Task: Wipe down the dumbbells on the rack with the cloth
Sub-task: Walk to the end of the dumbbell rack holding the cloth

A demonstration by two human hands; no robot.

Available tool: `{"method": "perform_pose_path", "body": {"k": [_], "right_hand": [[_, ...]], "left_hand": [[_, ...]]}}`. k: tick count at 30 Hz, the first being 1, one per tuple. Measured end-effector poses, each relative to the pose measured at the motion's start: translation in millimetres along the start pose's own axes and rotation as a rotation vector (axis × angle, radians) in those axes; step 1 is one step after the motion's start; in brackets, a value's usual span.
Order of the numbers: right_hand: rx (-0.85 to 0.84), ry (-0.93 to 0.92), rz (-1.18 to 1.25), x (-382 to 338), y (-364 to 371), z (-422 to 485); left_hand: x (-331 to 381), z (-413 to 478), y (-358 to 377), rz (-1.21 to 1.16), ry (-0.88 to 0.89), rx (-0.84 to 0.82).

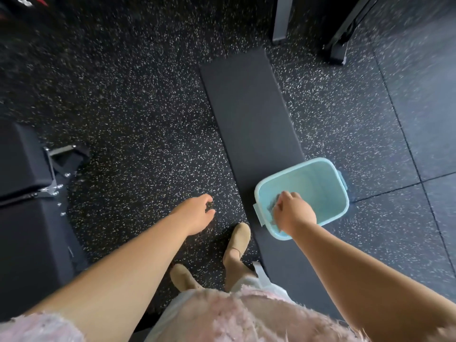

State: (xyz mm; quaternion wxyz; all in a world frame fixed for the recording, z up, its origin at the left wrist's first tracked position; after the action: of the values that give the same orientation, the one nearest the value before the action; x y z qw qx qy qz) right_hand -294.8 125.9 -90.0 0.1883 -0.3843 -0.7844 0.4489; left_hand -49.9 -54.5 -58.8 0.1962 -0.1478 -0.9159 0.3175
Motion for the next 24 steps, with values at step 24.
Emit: {"method": "perform_pose_path", "body": {"k": [24], "right_hand": [[0.013, -0.424, 0.217, -215, -209, -62]], "left_hand": [[-23, -106, -177, -0.221, -0.008, 0.337]]}}
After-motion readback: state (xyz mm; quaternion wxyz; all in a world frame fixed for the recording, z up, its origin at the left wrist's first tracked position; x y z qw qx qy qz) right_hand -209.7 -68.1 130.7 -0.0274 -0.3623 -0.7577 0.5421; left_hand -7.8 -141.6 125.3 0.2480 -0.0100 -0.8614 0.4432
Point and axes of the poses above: each hand's wrist, its own z-axis towards the middle knuckle, its own y-axis out of the palm, x = y × z, the point moved 7 cm from there along z, towards the middle knuckle, and after that the axes turned 11 degrees about x, right-handed, at the moved point
